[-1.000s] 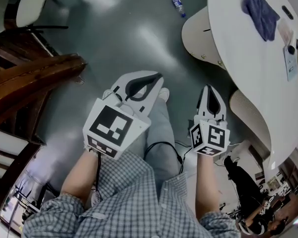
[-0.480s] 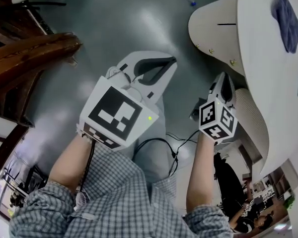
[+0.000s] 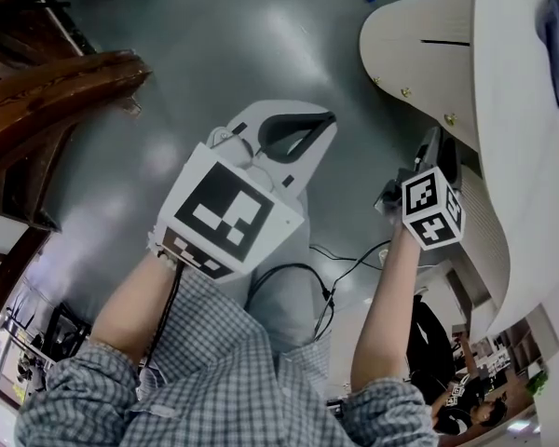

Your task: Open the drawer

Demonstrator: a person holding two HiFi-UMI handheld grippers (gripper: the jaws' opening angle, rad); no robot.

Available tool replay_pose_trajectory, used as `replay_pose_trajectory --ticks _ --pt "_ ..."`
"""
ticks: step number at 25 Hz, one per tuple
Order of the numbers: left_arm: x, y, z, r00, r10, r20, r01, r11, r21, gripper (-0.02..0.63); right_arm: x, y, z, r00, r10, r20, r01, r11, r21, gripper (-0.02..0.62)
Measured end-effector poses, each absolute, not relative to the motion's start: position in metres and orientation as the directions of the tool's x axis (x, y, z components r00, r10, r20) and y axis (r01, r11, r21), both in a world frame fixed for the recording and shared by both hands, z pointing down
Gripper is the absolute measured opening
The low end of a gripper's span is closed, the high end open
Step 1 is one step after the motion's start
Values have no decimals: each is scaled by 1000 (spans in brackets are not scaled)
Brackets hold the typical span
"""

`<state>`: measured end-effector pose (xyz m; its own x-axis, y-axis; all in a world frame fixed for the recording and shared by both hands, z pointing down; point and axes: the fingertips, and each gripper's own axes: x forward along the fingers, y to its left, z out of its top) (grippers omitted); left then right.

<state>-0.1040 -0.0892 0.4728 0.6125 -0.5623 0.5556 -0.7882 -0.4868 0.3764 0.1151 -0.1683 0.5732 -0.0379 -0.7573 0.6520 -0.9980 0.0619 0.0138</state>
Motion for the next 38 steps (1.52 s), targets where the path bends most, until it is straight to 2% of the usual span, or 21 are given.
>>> replay_pose_trajectory --ticks 12,15,16,22,38 --pt "-86 -106 503 611 -546 573 -787 -496 367 3 116 -194 586 -40 -769 638 -999 24 -33 124" --pt "-85 -102 505 617 -538 575 -782 -503 369 3 117 -196 585 -23 -781 624 -999 2 -34 121" --pt "-85 -101 506 619 -535 575 -780 -503 371 3 117 -197 586 -20 -782 623 -999 0 -32 99" --pt "-87 -101 504 625 -533 570 -778 -488 396 3 117 -199 585 -27 -782 623 -999 12 -30 95" --pt "-96 -100 495 644 -522 560 -762 -505 406 3 91 -148 588 -39 -753 657 -999 8 -50 95"
